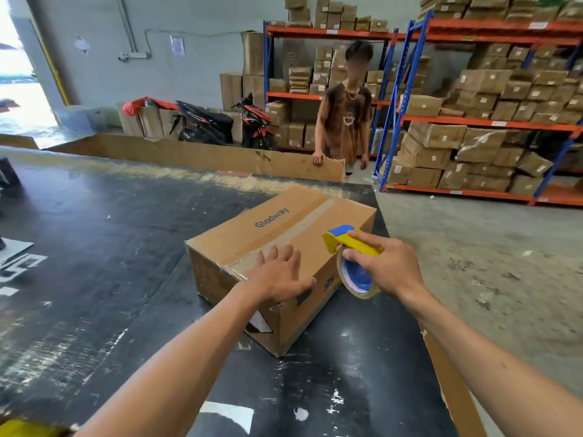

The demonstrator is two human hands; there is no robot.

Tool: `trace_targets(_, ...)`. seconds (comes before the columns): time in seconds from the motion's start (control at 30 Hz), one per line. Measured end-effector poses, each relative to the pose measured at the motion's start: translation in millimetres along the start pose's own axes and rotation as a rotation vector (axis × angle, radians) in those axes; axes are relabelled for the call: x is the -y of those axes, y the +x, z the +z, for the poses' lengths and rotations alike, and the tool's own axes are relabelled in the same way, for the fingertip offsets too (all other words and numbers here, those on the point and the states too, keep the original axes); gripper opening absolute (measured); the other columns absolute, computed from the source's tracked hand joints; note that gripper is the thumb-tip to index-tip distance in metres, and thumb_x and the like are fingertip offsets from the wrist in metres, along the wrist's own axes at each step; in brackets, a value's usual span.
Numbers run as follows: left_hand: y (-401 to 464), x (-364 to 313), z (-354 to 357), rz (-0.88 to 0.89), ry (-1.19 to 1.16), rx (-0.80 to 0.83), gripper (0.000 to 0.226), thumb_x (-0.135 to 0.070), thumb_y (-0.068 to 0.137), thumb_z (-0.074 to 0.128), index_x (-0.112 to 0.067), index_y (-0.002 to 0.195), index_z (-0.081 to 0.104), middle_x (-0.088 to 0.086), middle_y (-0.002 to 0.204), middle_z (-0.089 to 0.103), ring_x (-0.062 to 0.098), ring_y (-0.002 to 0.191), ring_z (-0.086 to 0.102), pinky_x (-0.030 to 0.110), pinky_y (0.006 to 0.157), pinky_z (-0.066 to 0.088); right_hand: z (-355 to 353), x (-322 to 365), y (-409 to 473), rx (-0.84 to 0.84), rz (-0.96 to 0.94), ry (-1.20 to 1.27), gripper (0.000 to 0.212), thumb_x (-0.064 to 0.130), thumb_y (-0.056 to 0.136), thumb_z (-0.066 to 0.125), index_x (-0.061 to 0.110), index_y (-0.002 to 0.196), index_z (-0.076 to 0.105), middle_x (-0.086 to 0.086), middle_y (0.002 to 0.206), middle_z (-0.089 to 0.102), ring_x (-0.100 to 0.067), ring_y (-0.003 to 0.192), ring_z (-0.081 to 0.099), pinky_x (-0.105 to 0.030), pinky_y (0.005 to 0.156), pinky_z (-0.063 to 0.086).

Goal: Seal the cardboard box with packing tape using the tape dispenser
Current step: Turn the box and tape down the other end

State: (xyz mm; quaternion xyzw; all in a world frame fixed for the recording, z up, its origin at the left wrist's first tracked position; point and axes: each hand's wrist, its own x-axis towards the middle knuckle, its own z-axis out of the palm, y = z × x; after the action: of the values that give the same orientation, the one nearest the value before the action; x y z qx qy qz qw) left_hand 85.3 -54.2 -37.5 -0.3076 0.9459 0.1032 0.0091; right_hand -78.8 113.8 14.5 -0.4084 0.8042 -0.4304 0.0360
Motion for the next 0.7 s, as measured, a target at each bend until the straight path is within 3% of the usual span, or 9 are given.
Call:
trace_targets(0.13,-6.1,52.8,-19.2,0.135,-0.025,0.092,0.088,-0.071,0.093,0.041,-0.026,0.161,0.009,-0.004,0.169,0.000,0.028,0.154,-0.003,0.052,0.123,-0.005,1.2,8.3,0.7,-0.052,0.045,0.138,0.041,0.056,0.069,0.079,0.053,0.109,0.072,0.015,0.109,0.076,-0.008,0.094,0.067,-0.035,0.083,0.057)
trace_targets(0.23,-10.6,90.0,-41.5,0.124,-0.065,0.171,0.086,-0.062,0.090,0.057,-0.032,0.159,0.018,-0.012,0.167,0.009,0.021,0.154,0.007,0.047,0.123,0.002,-0.4,14.7,-0.2,-0.075,0.025,0.155,0.042,0.058,0.068,0.079,0.055,0.109,0.071,0.016,0.111,0.075,-0.008,0.097,0.067,-0.038,0.086,0.057)
trace_targets(0.33,2.1,88.5,-54.0,0.063,0.051,0.125,0.094,-0.070,0.078,0.059,-0.026,0.155,0.030,-0.002,0.163,0.029,0.025,0.145,0.030,0.060,0.119,0.015,-1.8,20.3,0.3,-0.092,0.046,0.177,0.040,0.056,0.069,0.080,0.054,0.109,0.071,0.013,0.106,0.076,-0.009,0.094,0.068,-0.040,0.084,0.058)
trace_targets(0.43,16.2,57.1,-32.3,-0.064,0.055,0.048,0.132,-0.099,0.061,0.040,-0.021,0.160,0.004,0.012,0.168,0.002,0.039,0.153,0.005,0.069,0.115,0.000,-1.2,29.2,1.7,-0.108,0.057,0.177,0.038,0.054,0.070,0.080,0.054,0.108,0.072,0.013,0.104,0.076,-0.010,0.093,0.068,-0.040,0.085,0.058)
trace_targets(0.5,20.8,43.8,-8.7,-0.084,0.109,0.001,0.127,-0.098,0.064,0.039,-0.024,0.159,0.000,0.013,0.168,-0.004,0.044,0.152,-0.002,0.071,0.114,0.000,0.1,32.8,0.6,-0.118,0.060,0.165,0.038,0.052,0.071,0.081,0.051,0.109,0.073,0.012,0.104,0.076,-0.009,0.094,0.068,-0.038,0.085,0.057)
trace_targets(0.57,22.6,44.9,2.0,-0.045,0.168,-0.052,0.112,-0.087,0.075,0.048,-0.025,0.158,0.006,0.012,0.168,0.005,0.046,0.151,0.004,0.071,0.115,0.006,1.3,33.7,-1.2,-0.118,0.067,0.162,0.037,0.049,0.073,0.082,0.049,0.110,0.074,0.011,0.104,0.076,-0.010,0.094,0.067,-0.036,0.085,0.056)
trace_targets(0.7,13.7,72.1,-9.3,0.103,0.116,0.000,0.103,-0.076,0.083,0.052,-0.027,0.160,0.006,0.006,0.168,0.005,0.042,0.152,0.002,0.062,0.121,0.003,7.6,37.3,-4.3,-0.124,0.086,0.218,0.036,0.044,0.074,0.082,0.045,0.110,0.076,0.013,0.105,0.076,-0.002,0.093,0.066,-0.024,0.075,0.052)
